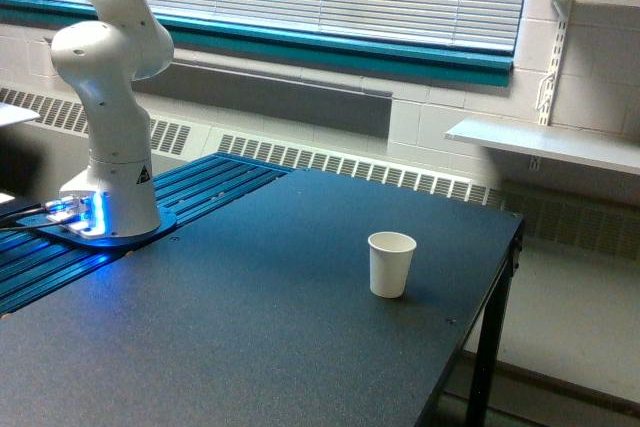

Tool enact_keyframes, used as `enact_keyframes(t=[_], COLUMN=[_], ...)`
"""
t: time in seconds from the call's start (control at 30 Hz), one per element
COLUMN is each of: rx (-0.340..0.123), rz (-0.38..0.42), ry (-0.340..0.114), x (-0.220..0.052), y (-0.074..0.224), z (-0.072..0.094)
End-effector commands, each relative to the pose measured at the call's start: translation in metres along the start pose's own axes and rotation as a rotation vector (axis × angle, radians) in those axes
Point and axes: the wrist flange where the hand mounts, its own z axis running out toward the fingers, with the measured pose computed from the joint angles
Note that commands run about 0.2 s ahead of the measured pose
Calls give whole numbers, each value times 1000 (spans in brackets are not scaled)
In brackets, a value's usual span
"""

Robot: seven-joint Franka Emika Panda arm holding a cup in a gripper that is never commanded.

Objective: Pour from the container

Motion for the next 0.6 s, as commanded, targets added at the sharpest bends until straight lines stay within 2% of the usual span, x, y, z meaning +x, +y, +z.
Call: enact_keyframes(t=[0.03,0.33,0.6], rx=[6,11,17], rz=[-12,-55,-124], ry=[22,22,-9], x=[2,-10,-37], y=[-1,2,5], z=[-9,-13,-8])
